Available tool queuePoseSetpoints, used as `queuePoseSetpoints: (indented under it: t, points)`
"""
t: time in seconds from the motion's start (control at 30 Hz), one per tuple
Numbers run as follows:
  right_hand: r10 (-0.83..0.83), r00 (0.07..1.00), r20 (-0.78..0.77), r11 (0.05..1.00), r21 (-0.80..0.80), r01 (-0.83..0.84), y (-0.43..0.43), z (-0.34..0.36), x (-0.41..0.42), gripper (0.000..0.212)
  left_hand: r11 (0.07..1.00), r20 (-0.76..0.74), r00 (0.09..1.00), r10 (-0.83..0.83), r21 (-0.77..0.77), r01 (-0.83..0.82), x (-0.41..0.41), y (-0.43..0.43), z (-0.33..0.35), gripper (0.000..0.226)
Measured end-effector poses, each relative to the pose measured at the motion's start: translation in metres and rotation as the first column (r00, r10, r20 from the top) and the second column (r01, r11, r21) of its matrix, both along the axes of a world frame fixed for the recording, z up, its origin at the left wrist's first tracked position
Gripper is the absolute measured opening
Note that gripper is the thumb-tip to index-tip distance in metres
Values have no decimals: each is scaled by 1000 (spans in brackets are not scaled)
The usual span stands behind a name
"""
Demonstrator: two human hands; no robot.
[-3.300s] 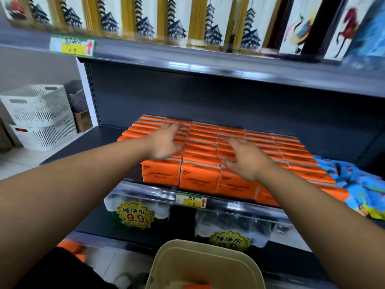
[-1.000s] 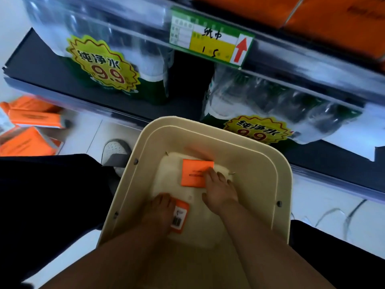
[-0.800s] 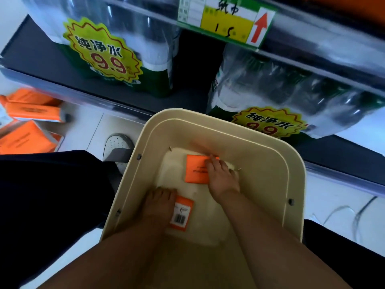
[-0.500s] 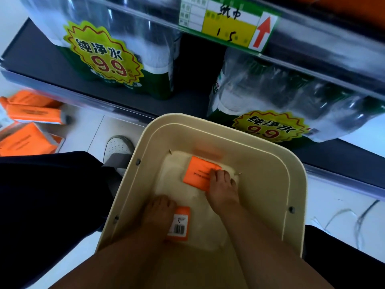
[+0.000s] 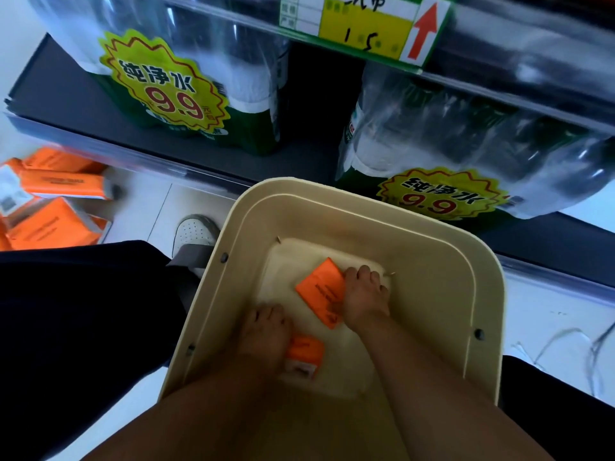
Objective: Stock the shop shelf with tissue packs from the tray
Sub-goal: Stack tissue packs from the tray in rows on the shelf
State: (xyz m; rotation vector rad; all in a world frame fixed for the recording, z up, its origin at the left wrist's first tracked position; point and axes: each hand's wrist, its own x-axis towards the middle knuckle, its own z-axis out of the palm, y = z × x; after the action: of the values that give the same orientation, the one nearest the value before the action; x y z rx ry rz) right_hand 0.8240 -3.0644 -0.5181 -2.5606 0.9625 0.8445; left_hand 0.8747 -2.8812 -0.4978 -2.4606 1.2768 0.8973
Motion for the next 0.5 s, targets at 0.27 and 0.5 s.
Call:
queuePoseSetpoints:
  t: [0.27, 0.5]
  points:
    - [-187, 979, 82, 981, 72, 182, -11, 4, -20, 36, 995, -254, 962, -96, -27, 93, 0, 5, -2, 73]
    - [-200, 980, -1, 972, 124, 199, -2, 6, -17, 72, 997, -238, 968, 77, 16, -75, 0, 9, -6, 70]
